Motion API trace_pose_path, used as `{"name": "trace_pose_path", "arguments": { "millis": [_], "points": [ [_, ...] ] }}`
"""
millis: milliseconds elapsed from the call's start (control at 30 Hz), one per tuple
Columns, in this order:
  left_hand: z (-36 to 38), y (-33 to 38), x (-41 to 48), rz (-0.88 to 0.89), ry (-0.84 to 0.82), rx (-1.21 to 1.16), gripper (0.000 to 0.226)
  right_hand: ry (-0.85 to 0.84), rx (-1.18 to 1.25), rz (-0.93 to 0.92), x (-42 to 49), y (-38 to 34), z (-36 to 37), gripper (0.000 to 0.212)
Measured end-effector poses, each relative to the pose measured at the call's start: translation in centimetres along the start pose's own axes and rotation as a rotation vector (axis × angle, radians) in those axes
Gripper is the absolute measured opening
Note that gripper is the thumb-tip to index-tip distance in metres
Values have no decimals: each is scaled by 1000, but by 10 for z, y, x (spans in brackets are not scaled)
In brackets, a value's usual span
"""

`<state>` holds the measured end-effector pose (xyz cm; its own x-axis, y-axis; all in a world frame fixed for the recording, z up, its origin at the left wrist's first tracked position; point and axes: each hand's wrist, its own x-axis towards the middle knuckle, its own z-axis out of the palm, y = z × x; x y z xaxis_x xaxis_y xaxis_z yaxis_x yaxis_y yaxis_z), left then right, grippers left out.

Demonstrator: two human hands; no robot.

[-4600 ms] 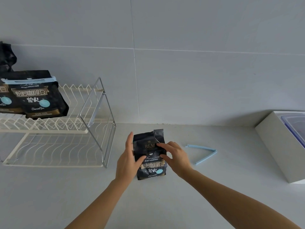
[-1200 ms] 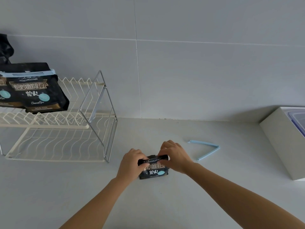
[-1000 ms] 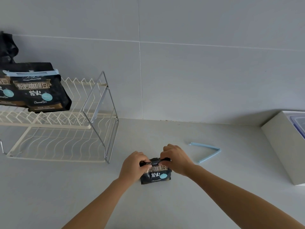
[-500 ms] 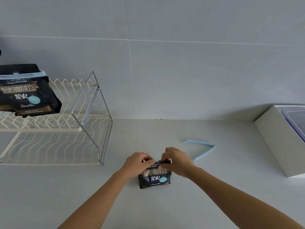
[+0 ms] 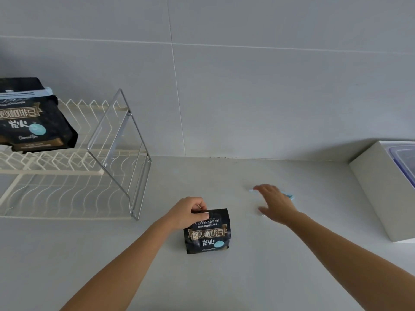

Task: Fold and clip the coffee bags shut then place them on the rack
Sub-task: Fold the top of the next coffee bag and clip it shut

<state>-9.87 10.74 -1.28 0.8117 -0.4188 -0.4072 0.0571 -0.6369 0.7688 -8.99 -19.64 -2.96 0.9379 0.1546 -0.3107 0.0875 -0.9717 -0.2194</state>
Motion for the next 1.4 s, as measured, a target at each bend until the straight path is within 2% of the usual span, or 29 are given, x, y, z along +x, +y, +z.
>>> {"name": "trace_pose_path", "arguments": {
  "millis": [67,200,300,400,500,600,767,933,1000,1100,1300,1400],
  "points": [
    [3,0,-1,1,9,-10,14,-79,-48,105,-2,19,13,79],
    [1,0,0,-16,11,-31,12,-137,54,271,-4,40,22,76],
    [1,-1,1,-34,-10,-40,11,-76,-11,277,-7,46,30,70],
    [0,-1,2,-40,-20,-48,12,14,-106,248,-7,46,35,73],
    [0,-1,2,-38,-2,-37,11,18,-148,161,-8,45,39,55],
    [3,-1,0,-34,1,-41,11,47,-65,94,-13,39,49,36],
    [4,-1,-4,-22,20,-56,11,57,138,62,-15,19,58,24],
    [6,-2,-7,-21,35,-83,11,-47,779,117,-6,-9,29,13],
    [6,-2,-6,-23,42,-92,11,-118,889,127,-6,-18,14,15],
    [7,-2,-7,-25,43,-101,12,-150,867,103,-7,-24,2,24],
    [8,-3,-8,-19,40,-107,12,-103,771,89,-10,-22,4,29],
    [7,-3,-8,-25,45,-109,12,-109,717,14,-14,-24,9,18]
  ]
}}
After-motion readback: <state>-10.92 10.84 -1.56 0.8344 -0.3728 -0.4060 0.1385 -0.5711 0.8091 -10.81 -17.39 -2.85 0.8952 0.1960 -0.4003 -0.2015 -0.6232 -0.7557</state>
